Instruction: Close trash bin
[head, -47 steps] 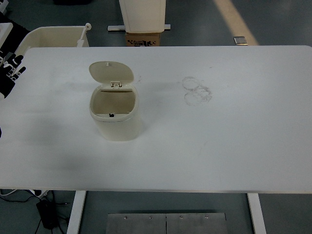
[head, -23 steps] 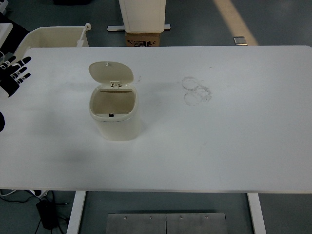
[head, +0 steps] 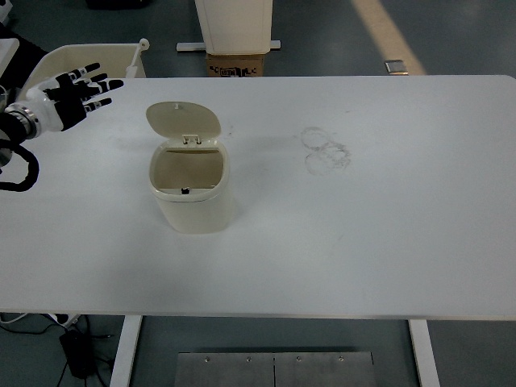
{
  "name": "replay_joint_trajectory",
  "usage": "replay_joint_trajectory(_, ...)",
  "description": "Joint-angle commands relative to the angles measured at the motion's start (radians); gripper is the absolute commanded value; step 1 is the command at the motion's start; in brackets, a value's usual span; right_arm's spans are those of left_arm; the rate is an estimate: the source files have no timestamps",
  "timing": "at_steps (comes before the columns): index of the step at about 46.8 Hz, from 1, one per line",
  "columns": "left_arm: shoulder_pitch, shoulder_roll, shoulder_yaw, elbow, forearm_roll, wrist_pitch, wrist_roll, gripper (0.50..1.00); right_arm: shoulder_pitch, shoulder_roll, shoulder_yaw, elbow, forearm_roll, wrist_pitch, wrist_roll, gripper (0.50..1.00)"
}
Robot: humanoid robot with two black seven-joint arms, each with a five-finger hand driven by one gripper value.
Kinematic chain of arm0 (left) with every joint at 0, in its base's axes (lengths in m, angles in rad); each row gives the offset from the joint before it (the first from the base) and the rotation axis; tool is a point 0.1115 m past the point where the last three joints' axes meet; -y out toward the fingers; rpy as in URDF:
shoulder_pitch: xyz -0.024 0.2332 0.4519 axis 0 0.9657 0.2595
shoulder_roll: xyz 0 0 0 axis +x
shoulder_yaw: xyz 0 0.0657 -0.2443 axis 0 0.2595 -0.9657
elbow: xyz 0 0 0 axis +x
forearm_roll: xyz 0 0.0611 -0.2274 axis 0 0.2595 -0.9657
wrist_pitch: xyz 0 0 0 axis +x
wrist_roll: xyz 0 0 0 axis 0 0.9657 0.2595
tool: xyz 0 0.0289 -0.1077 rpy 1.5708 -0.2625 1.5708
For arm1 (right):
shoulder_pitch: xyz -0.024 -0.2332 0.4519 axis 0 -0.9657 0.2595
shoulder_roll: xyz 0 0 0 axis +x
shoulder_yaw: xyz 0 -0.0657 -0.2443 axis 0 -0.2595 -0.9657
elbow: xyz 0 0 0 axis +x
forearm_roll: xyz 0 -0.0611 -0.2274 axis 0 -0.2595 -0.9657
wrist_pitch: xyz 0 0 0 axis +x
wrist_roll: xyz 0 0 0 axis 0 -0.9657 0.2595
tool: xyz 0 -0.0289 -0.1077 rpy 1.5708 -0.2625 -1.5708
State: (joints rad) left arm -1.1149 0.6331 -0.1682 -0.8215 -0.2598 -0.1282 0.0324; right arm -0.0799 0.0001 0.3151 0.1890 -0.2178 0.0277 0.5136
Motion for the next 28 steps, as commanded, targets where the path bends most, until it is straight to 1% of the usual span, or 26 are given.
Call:
replay_joint_trajectory(1,-0.069,0.019,0.064,-0.047,0.007,-0.007,0.0,1.0,0.0,0.0,-0.001,0.0,0.0,0.0,0.0,0.991)
replay_joint_trajectory(9,-0.241,0.019,0.182,-0.07,0.03,-0.025,0.003,1.0,0.0,0.0,0.001,0.0,0.0,0.0,0.0,0.991)
replay_joint_trajectory(14,-0.339,0.013,0.263,-0.114,0.042,-0.034,0.033,1.0,0.0,0.0,0.001,0.0,0.0,0.0,0.0,0.991)
replay_joint_trajectory(17,-0.393,0.01,0.302,-0.157,0.044,-0.034,0.041,1.0,0.0,0.0,-0.001,0.0,0.0,0.0,0.0,0.991)
replay_joint_trajectory(25,-0.511,-0.004,0.418,-0.243,0.053,-0.037,0.043,1.0,0.0,0.0,-0.001,0.0,0.0,0.0,0.0,0.991)
replay_joint_trajectory(28,-0.542,-0.016,0.452,-0.26,0.056,-0.054,0.043,1.0,0.0,0.0,-0.001,0.0,0.0,0.0,0.0,0.991)
